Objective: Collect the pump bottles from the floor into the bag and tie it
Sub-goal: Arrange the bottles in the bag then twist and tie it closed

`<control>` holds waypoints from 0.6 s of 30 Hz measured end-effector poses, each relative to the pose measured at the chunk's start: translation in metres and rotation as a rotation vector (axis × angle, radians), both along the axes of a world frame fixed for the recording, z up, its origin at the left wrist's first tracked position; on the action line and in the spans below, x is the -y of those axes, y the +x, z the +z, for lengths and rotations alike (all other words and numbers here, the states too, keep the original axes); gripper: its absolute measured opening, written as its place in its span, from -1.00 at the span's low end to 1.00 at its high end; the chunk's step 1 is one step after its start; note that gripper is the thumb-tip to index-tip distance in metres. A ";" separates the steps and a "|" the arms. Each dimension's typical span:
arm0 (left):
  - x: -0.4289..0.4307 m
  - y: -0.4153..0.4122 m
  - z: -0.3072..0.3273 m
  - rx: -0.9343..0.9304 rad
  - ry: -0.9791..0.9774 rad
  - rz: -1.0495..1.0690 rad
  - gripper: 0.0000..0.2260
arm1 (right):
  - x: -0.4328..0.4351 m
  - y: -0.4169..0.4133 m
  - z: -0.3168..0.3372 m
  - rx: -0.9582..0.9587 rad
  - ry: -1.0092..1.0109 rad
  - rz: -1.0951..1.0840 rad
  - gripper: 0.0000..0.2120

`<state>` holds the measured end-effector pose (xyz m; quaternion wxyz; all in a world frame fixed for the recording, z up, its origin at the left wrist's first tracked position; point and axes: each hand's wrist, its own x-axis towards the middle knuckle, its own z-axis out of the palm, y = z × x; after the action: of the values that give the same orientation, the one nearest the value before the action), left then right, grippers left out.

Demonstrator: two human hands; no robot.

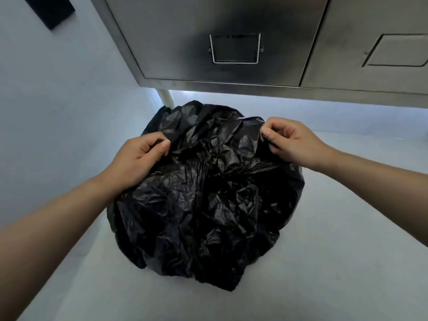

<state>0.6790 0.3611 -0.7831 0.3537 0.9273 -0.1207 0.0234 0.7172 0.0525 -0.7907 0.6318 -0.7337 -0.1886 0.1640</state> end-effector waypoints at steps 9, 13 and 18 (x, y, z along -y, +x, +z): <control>0.039 0.014 0.016 0.022 -0.051 -0.111 -0.76 | -0.034 0.011 0.034 0.115 0.128 -0.094 -0.80; 0.050 0.017 0.018 0.051 -0.110 -0.098 -0.77 | -0.056 0.001 0.024 0.124 0.147 0.066 -0.81; 0.037 0.005 0.003 0.010 -0.033 -0.165 -0.65 | -0.037 -0.004 -0.003 0.363 -0.204 0.166 -0.84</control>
<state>0.6835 0.3245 -0.7803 0.3691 0.9080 -0.1982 0.0010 0.7129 0.0896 -0.7933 0.4943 -0.7932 -0.3416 0.0989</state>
